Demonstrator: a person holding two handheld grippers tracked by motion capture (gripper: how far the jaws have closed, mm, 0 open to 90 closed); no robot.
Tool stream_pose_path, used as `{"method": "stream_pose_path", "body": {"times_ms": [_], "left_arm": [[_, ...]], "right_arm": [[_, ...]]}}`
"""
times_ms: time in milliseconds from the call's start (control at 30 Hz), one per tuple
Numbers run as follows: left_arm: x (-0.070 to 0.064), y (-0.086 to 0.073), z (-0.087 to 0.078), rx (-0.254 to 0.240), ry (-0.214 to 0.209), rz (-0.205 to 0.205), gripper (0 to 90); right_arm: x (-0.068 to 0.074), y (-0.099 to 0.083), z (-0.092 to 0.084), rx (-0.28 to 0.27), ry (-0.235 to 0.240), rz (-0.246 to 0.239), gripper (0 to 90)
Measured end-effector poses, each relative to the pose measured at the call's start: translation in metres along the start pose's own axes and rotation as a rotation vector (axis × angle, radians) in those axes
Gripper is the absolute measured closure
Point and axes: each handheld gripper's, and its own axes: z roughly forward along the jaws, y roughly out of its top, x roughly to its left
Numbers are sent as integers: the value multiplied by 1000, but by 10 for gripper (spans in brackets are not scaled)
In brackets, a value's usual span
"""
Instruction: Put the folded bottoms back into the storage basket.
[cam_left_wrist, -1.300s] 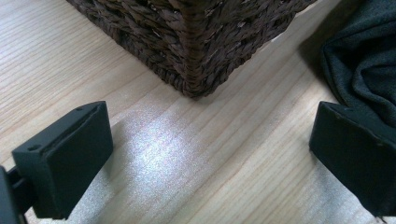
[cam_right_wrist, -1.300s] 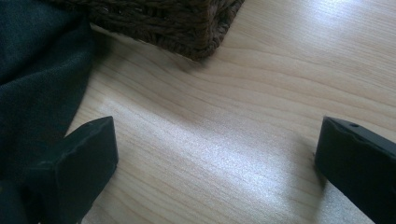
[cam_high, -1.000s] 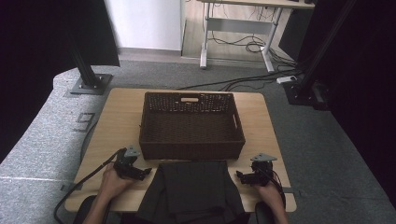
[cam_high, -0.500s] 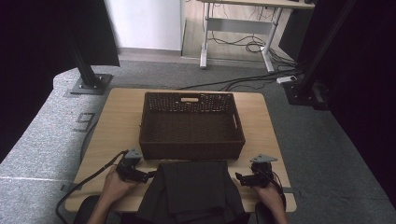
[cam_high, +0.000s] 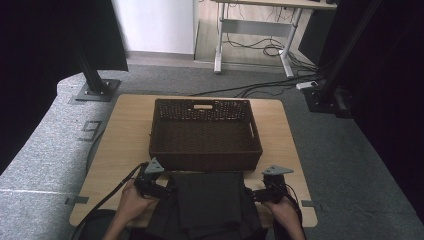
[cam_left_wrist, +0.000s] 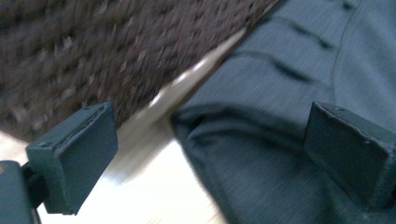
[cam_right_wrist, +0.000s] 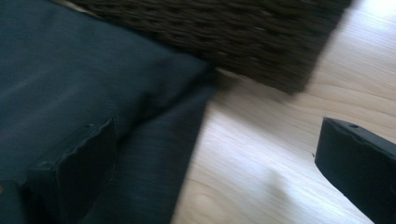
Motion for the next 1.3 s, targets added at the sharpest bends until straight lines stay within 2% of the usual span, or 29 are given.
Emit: {"method": "stream_pose_path", "body": {"times_ms": [67, 133, 267, 300, 400, 467, 500, 567, 633, 767, 867, 967, 1000, 1033, 1067, 1167, 1300], "left_arm": [[-7, 4, -1, -2, -6, 0, 39], [-11, 5, 0, 2, -4, 0, 38], [-21, 3, 8, 23, -23, -25, 25], [-23, 1, 11, 37, -17, -25, 16], [-29, -7, 20, 107, 42, -30, 0], [-31, -14, 23, 117, 12, -69, 0], [-31, -14, 23, 117, 12, -69, 0], [-32, -17, 25, 131, 12, -87, 0], [-30, -21, 25, 131, 2, -113, 0], [-28, -27, 24, 137, -17, -170, 0], [-27, -29, 23, 138, -24, -187, 0], [-27, -29, 24, 139, -26, -191, 0], [-28, -29, 24, 139, -27, -190, 0], [-29, -29, 24, 137, -31, -192, 0], [-30, -29, 24, 139, -35, -188, 0], [-37, -27, 25, 146, -62, -171, 30], [-45, -23, 30, 156, -70, -137, 71]], "right_arm": [[13, 5, 2, 9, 37, -15, 0], [17, 6, 3, 11, 46, -15, 0], [33, 10, 11, 31, 90, -13, 0], [37, 11, 13, 37, 93, -13, 0], [44, 10, 20, 65, 97, -14, 0], [45, 6, 27, 96, 77, -6, 0], [44, 3, 29, 109, 69, 3, 0], [43, 1, 31, 119, 72, 12, 0], [42, -4, 35, 152, 81, 24, 0], [42, -7, 35, 158, 96, 26, 0], [42, -7, 35, 163, 99, 21, 0], [45, -7, 35, 169, 96, 14, 9], [46, -6, 34, 171, 106, 4, 52], [50, -4, 33, 168, 151, -8, 160], [51, -4, 33, 168, 165, -6, 166], [54, -3, 34, 172, 160, -11, 177], [55, 0, 35, 182, 174, 0, 229]]}}
